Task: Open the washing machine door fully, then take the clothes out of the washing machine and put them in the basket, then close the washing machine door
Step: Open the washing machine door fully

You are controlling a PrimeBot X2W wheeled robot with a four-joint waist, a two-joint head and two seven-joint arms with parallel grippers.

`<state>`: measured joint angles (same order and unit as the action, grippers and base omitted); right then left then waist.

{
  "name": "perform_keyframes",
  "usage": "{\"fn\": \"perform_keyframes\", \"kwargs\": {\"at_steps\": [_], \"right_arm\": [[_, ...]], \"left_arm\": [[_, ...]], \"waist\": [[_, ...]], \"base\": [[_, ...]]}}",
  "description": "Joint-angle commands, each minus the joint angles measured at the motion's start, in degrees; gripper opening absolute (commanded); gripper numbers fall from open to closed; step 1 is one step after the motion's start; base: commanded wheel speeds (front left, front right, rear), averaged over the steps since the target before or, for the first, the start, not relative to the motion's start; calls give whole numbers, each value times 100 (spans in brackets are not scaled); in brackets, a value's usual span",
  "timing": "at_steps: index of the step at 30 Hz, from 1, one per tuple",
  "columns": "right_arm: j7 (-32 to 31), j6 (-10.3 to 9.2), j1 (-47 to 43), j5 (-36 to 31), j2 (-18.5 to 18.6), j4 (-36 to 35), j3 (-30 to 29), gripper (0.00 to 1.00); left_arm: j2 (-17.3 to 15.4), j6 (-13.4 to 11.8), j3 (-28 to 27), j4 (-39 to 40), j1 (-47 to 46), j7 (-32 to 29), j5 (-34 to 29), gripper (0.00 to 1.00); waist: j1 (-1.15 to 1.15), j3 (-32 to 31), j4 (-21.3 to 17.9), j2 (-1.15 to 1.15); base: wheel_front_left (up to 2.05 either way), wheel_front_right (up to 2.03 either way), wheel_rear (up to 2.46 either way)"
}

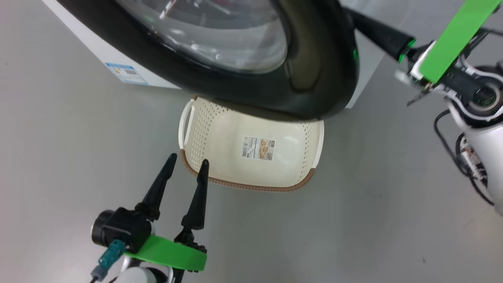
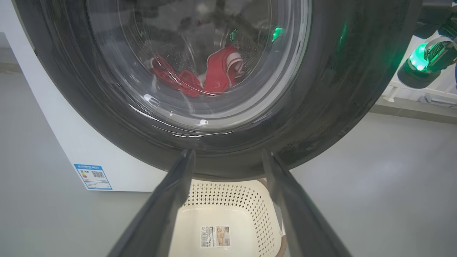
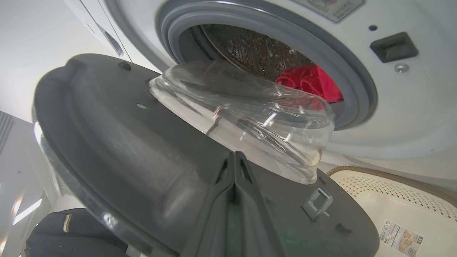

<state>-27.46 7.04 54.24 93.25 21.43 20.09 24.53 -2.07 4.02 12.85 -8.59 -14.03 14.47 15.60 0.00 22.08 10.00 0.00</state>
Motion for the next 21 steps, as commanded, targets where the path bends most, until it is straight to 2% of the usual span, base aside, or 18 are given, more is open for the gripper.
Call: {"fn": "perform_keyframes", "kwargs": {"at_steps": [1, 14, 21], "right_arm": [[-59, 45, -158, -23, -117, -233, 31, 0], [-466, 45, -871, -65, -242, -650, 132, 0], [-440, 45, -1006, -173, -334, -751, 71, 0]], "left_arm": [[-81, 6, -210, 115, 76, 52, -63, 100], [-81, 19, -237, 144, 328, 52, -102, 100], [-81, 29, -265, 153, 363, 52, -115, 100]], "waist": [[0, -110, -31, 0], [0, -435, -38, 0], [0, -488, -31, 0]], "base": [[0, 0, 0], [0, 0, 0], [0, 0, 0]]}}
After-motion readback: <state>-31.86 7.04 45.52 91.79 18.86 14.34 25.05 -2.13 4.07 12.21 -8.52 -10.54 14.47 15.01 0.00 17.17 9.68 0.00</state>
